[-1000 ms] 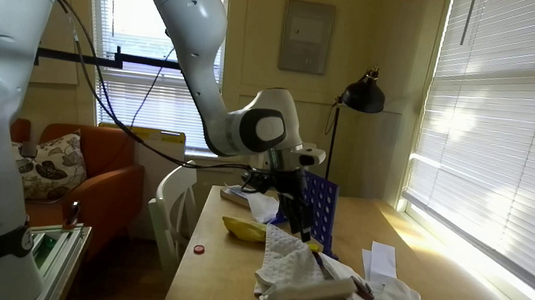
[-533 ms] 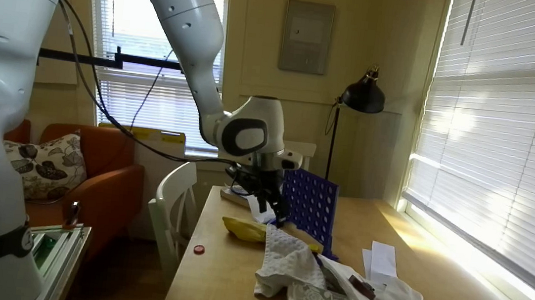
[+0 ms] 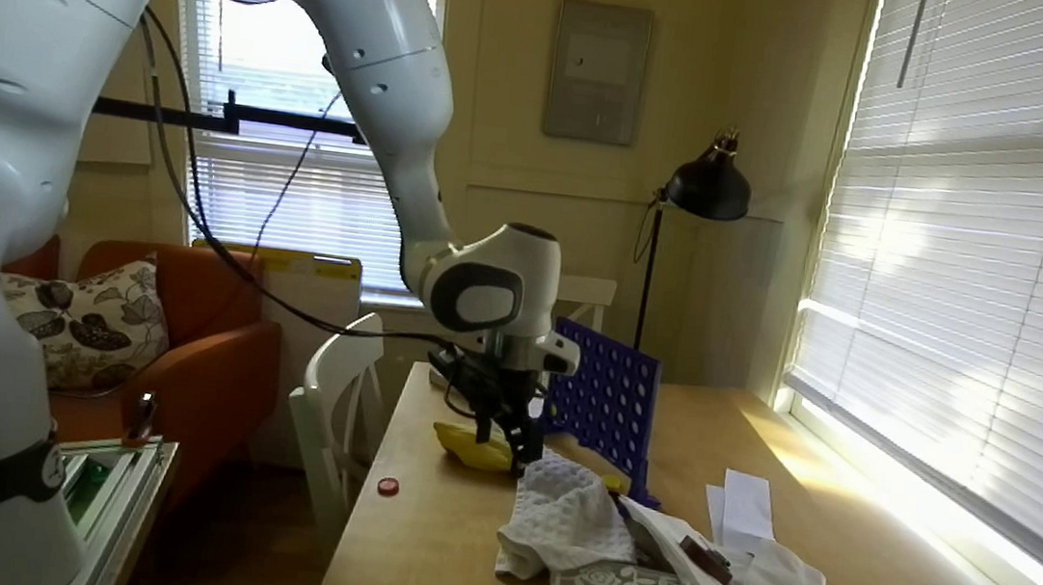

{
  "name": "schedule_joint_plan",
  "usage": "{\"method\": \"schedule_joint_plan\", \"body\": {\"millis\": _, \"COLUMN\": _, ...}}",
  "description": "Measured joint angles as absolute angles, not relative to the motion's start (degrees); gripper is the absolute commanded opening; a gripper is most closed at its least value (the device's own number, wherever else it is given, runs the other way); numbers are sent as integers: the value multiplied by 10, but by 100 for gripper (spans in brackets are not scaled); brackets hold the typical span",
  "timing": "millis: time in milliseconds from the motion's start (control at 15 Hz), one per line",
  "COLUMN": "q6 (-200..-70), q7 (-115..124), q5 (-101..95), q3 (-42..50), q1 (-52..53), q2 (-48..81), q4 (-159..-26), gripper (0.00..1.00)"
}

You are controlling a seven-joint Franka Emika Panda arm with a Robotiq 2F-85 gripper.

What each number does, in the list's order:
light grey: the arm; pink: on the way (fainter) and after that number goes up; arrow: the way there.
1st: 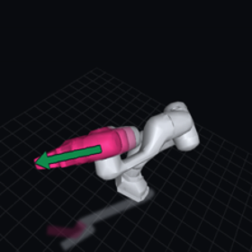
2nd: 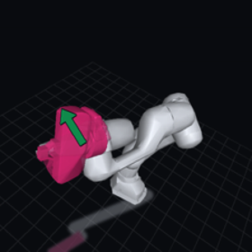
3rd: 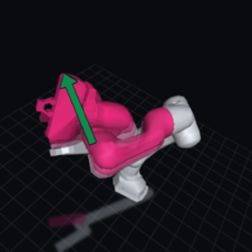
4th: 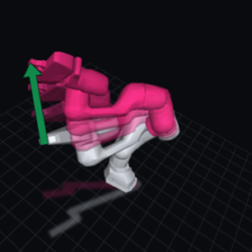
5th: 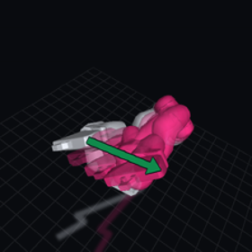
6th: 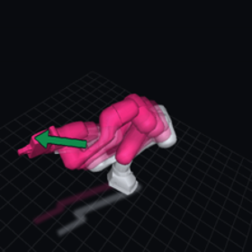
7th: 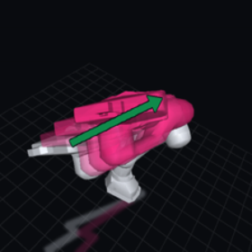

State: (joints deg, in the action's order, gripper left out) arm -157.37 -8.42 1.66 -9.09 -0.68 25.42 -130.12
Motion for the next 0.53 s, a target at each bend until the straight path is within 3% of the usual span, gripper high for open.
{"method": "schedule_joint_plan", "body": {"millis": 533, "q6": -1527, "q7": -233, "q5": -22, "q3": -83, "q1": -19, "q2": 300, "q4": -1262, "gripper": 100}}
